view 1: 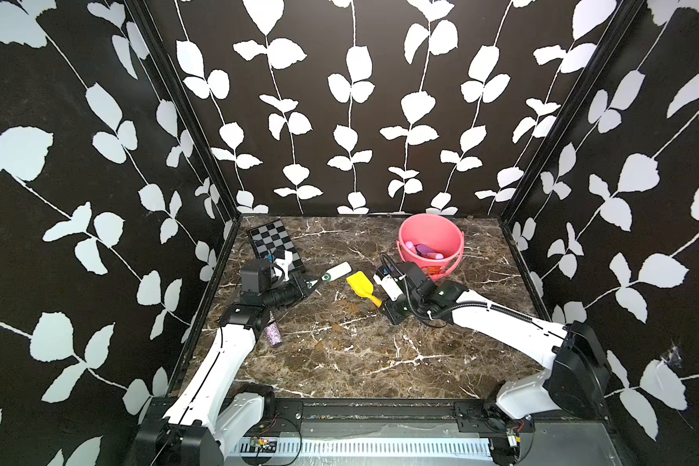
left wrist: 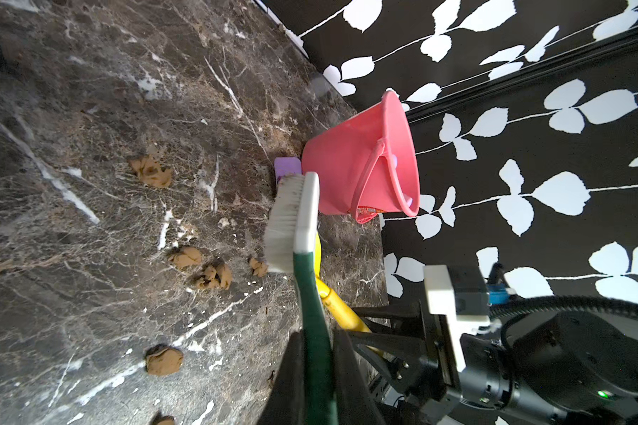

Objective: Brush the soil off the hand trowel and place it into the bucket
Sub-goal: Brush off the soil from the hand trowel.

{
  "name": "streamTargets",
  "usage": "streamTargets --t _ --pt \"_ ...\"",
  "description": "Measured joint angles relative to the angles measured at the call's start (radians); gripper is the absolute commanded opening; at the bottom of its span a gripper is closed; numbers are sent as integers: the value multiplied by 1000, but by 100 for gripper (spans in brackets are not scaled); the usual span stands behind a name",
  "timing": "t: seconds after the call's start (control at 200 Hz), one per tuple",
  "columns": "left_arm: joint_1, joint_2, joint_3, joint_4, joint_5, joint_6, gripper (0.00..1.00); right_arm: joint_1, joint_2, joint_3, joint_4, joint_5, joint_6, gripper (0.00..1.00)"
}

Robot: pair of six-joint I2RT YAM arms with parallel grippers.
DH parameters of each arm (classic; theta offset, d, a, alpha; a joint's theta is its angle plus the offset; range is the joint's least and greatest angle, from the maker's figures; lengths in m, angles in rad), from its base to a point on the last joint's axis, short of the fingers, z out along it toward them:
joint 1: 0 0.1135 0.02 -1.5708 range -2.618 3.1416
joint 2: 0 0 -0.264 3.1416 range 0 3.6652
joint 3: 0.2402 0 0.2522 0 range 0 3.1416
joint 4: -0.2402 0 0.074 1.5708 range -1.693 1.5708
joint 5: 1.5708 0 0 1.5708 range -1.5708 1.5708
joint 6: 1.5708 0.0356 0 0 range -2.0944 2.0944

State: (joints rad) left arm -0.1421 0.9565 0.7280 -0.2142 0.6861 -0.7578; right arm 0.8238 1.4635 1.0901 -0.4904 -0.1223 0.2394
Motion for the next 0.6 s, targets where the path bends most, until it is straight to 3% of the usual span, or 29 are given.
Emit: streamTargets --t 0.35,0.6 --pt "-72 -72 145 -242 -37 323 0 -118 28 41 -53 -62 71 0" --pt "-251 -68 257 -502 -240 716 0 -214 25 133 -145 -219 86 0"
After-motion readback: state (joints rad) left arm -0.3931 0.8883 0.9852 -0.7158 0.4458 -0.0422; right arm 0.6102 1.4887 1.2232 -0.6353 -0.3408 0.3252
